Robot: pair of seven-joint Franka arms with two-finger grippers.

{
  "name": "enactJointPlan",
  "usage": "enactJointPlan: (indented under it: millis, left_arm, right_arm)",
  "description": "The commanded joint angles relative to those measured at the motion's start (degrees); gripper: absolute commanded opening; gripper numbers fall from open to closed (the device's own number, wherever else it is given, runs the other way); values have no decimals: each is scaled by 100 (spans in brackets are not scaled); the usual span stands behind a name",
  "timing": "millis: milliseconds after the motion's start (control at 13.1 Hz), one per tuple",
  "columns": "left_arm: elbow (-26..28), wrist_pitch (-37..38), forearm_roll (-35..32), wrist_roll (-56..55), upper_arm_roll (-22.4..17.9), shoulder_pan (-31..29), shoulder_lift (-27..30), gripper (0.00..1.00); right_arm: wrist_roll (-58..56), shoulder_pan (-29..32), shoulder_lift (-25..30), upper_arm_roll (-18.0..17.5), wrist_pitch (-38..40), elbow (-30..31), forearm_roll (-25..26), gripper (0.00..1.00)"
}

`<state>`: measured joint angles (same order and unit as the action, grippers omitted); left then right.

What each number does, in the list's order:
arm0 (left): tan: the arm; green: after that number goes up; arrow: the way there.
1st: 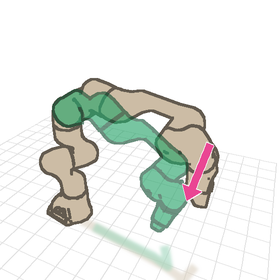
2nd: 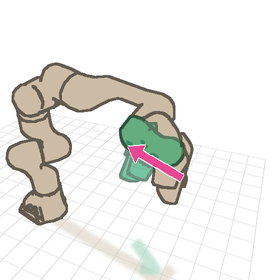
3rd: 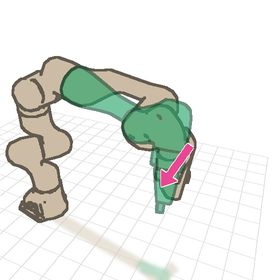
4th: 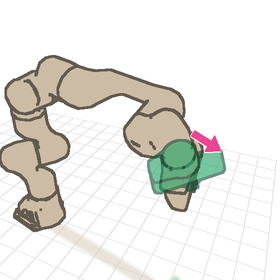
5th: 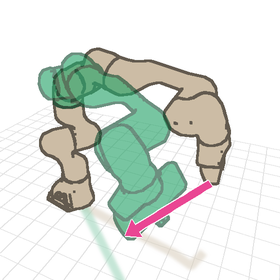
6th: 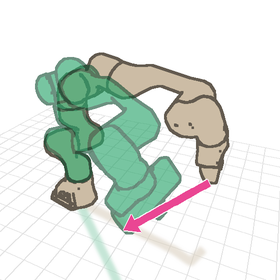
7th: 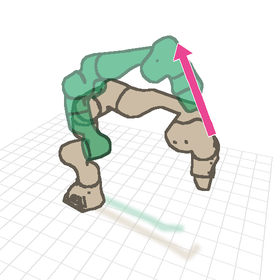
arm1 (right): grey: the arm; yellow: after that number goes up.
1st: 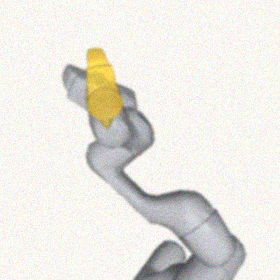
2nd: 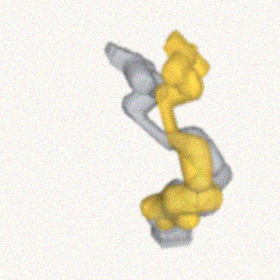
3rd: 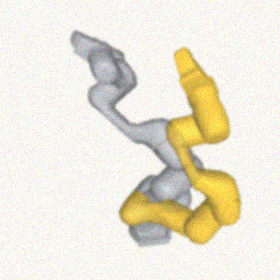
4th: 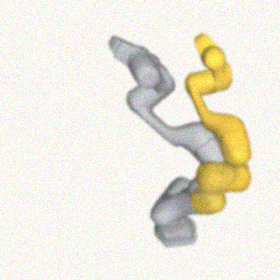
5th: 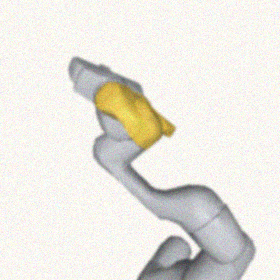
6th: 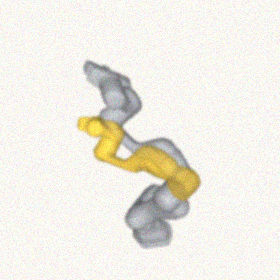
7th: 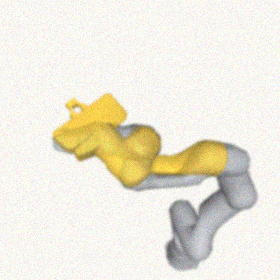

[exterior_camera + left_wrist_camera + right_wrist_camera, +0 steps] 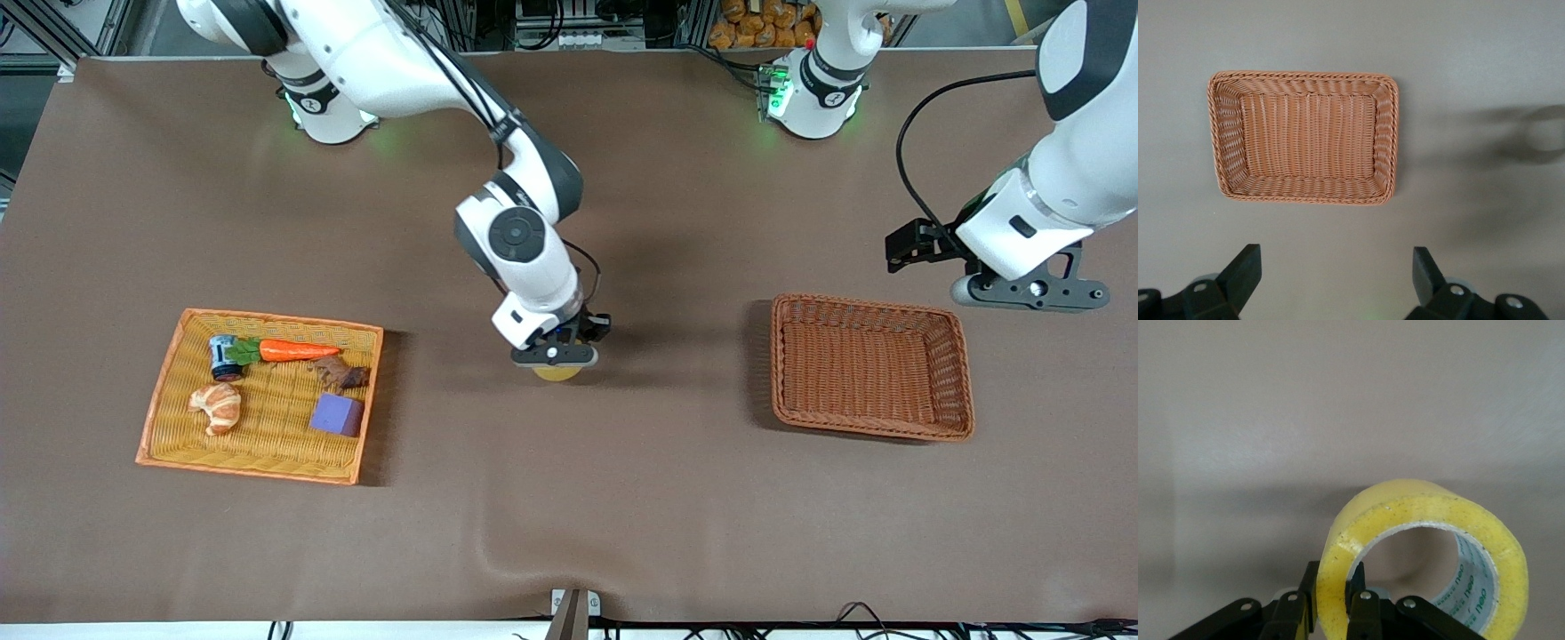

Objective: Transfer tape with both arms
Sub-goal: 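Carry the tape with the right gripper and set it on the table, then open and withdraw the right gripper while the left gripper reaches toward the tape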

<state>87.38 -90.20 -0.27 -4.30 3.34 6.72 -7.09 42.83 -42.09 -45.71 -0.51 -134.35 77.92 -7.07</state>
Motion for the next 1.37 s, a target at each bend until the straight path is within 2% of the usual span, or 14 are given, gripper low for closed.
enactJointPlan:
  millis: [0,152,228,381,609,761,1066,1294]
  left_arm:
    - [-72,-24,36,-80,-18,101,-38,100]
    - [-72,-24,27,-80,-18,101,-38,100]
    - [-72,-24,27,-71,-18,84,-38,100]
    - [-72,-24,19,-80,-18,119,-38,100]
    - [-81,-24,18,-387,-18,302,-90,100]
    - [-81,-24,27,-728,-18,549,-161,100]
    - [-160,-286,71,-1293,-9,927,-398,100]
    - [-178,-594,89,-1398,-18,1217,-635,100]
  right_arm:
    - [225,43,-105,69,111,-330,-23,42]
    - [339,26,-18,104,198,-321,21,91]
    - [340,113,122,174,398,-243,65,100]
    - [218,201,561,410,1153,-225,100,100]
    - [-544,612,1300,728,1744,-128,118,100]
    - [-1135,1087,1852,728,2235,117,109,100]
    - [-2592,2097,2925,737,3860,224,118,100]
    - [-3952,2678,3471,755,4101,302,388,100]
